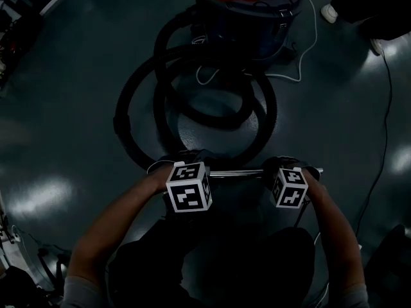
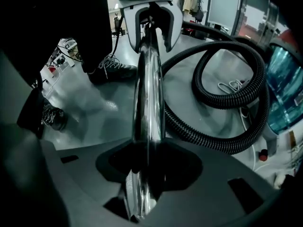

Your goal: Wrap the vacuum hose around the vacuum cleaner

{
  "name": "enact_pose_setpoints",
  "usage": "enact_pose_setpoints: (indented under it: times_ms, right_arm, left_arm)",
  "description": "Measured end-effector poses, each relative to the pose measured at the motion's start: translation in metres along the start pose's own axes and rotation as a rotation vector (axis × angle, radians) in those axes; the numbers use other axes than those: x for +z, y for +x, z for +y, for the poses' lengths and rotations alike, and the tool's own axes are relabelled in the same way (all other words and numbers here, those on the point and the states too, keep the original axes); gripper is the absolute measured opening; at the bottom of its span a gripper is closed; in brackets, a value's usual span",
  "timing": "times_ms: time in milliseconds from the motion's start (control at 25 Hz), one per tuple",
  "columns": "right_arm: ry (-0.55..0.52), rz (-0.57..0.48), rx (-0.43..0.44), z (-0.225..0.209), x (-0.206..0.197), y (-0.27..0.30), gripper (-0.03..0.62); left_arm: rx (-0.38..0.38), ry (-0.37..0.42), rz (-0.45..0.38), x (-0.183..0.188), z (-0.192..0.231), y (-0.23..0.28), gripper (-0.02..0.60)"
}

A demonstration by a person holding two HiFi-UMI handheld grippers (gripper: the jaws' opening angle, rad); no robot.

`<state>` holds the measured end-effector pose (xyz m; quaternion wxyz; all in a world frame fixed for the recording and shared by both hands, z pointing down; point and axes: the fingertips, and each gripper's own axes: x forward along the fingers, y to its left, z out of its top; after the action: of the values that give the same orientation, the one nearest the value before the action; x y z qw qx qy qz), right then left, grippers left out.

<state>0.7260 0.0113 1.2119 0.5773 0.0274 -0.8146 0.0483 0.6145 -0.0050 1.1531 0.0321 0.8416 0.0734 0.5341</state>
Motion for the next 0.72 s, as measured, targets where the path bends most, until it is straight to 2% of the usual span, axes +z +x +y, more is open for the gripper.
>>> enact_pose_setpoints:
  times_ms: [160, 240, 520, 600, 720]
  right_arm:
    - [0.010, -0.024, 0.014, 0.006, 0.001, 0.014, 0.149]
    - [0.010, -0.030, 0.006, 0.007, 0.001, 0.019, 0.147]
    - [0.013, -0.039, 0.015, 0.011, 0.000, 0.024, 0.147]
    - [0.014, -0.033, 0.016, 0.012, -0.002, 0.026, 0.147]
    - [0.016, -0.009, 0.019, 0.016, -0.012, 0.034, 0.146]
  left_arm:
    - [0.058, 0.036, -0.024, 0.004, -0.004, -0.003, 0.236]
    - [0.069, 0.003, -0.061, 0.007, -0.004, -0.005, 0.236]
    - [0.091, -0.100, -0.091, 0.011, -0.001, -0.029, 0.235]
    - [0.099, -0.123, -0.066, 0.002, -0.005, -0.037, 0.235]
    - [0.125, -0.171, 0.001, -0.030, -0.008, -0.035, 0.235]
